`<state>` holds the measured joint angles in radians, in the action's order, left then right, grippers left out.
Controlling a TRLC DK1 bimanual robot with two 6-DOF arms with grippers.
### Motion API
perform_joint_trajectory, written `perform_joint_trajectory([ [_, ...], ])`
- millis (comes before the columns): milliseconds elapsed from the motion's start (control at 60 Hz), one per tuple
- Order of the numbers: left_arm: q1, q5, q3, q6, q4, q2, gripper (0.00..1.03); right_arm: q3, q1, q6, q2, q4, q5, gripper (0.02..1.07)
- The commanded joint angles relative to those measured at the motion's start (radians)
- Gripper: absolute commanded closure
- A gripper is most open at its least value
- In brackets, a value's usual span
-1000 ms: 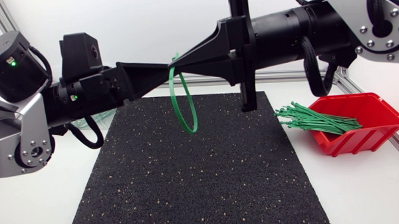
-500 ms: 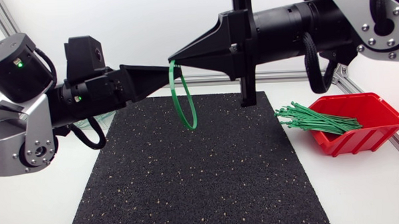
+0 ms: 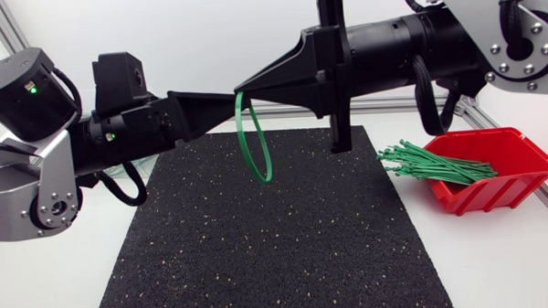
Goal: Take a green cable tie from the red box, thread the tail through the head to close it, then place it in the transparent bin on the left.
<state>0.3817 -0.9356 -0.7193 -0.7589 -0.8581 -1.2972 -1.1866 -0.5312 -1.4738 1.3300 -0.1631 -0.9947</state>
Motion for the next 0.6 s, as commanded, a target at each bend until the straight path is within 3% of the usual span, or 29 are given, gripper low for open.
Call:
perform_joint_trajectory([
  [0, -0.003, 0.001, 0.018, 0.01, -0.021, -0.005, 1.0, 0.01, -0.021, -0.029, 0.008, 0.014, 0.001, 1.02],
  [333, 0.003, 0.001, 0.018, 0.03, -0.021, -0.004, 1.0, 0.053, 0.017, -0.008, 0.049, 0.14, 0.036, 1.02],
  [517, 0.017, 0.001, 0.017, 0.035, -0.021, -0.002, 1.0, 0.061, 0.03, 0.112, 0.008, 0.125, 0.08, 1.02],
  [583, 0.023, 0.001, 0.018, 0.04, -0.021, 0.001, 1.0, 0.044, 0.046, 0.202, 0.003, 0.068, 0.09, 1.02],
])
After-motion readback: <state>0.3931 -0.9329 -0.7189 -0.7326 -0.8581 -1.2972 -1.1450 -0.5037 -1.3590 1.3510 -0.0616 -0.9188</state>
